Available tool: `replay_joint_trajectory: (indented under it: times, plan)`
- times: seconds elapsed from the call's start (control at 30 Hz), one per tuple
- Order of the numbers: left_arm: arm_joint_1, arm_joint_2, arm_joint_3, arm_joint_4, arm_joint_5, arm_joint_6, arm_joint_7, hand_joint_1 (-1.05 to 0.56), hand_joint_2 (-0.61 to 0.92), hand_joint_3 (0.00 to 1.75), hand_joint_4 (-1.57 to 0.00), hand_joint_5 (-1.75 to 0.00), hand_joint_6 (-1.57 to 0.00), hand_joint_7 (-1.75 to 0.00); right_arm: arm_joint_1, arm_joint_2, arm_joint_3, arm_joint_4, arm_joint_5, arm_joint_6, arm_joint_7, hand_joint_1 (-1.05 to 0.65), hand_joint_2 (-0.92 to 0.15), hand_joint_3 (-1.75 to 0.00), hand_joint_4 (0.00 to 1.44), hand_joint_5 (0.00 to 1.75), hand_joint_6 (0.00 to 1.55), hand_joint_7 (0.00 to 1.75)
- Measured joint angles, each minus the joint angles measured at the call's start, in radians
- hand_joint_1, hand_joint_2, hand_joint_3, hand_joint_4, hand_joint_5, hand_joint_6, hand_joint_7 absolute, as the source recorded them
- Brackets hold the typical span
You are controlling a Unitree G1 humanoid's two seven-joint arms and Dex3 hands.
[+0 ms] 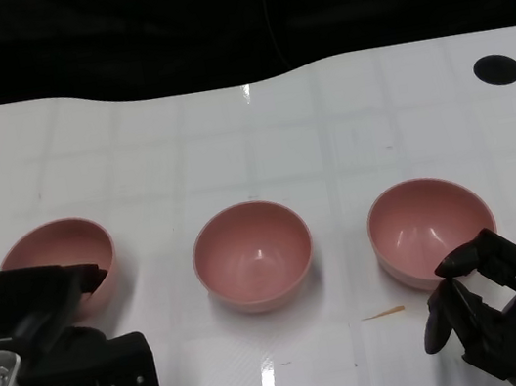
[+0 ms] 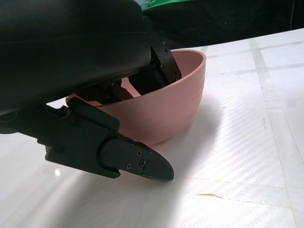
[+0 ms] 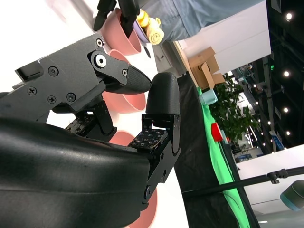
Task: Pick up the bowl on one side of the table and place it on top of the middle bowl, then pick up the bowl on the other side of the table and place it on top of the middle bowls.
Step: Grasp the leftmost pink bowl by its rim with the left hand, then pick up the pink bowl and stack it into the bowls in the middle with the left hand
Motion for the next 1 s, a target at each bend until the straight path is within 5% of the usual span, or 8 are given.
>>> replay_joint_trajectory:
  times: [0.1,0.2,0.23,0.3,0.47,0.53,0.67,1.0]
  plan:
    - [-0.012,-0.007,-0.003,0.025,-0.008,-0.003,0.011,-0.2,0.9,0.02,-1.08,-0.15,-1.02,-0.07,0.0,0.0,0.0,0.0,0.0,0.0,0.0,-0.13,-0.64,-0.94,0.87,1.63,0.71,1.4]
    - [-0.026,-0.015,-0.001,0.044,-0.036,-0.011,0.011,-0.17,0.89,0.01,-1.13,-0.16,-1.06,-0.07,0.001,-0.003,0.001,-0.003,0.0,0.002,0.0,-0.13,-0.64,-0.94,0.87,1.62,0.71,1.4]
    - [-0.03,-0.017,0.0,0.052,-0.044,-0.011,0.01,-0.11,0.89,0.0,-0.98,-0.81,-1.09,-0.33,0.001,-0.003,0.001,-0.003,0.0,0.002,0.0,-0.13,-0.63,-0.94,0.88,1.63,0.71,1.4]
    - [-0.043,-0.022,0.004,0.066,-0.062,-0.012,0.004,-0.08,0.9,0.01,-0.81,-1.27,-0.94,-0.76,0.001,-0.003,0.0,-0.003,0.0,0.002,0.0,-0.13,-0.63,-0.93,0.88,1.63,0.71,1.4]
    - [-0.058,-0.021,0.006,0.072,-0.09,-0.032,-0.015,-0.07,0.92,0.03,-0.78,-1.38,-0.83,-0.99,0.001,-0.002,0.0,-0.003,0.0,0.001,0.0,-0.12,-0.63,-0.93,0.89,1.61,0.72,1.39]
    - [-0.055,-0.016,0.011,0.064,-0.112,-0.047,-0.026,-0.06,0.92,0.18,-0.65,-1.67,-0.6,-1.47,0.002,-0.002,0.0,-0.003,0.0,0.002,0.0,-0.13,-0.63,-0.93,0.89,1.61,0.72,1.39]
    - [-0.029,-0.001,0.027,0.016,-0.149,-0.077,-0.062,-0.05,0.92,0.27,-0.64,-1.74,-0.5,-1.71,0.004,-0.003,0.0,-0.004,0.001,0.002,0.001,-0.13,-0.64,-0.94,0.88,1.61,0.72,1.39]
    - [0.052,0.093,0.089,-0.305,-0.18,-0.113,-0.195,0.01,0.9,0.34,-0.72,-1.75,-0.61,-1.75,0.006,-0.003,-0.001,-0.005,0.002,0.004,0.001,-0.11,-0.65,-0.94,0.86,1.64,0.71,1.39]
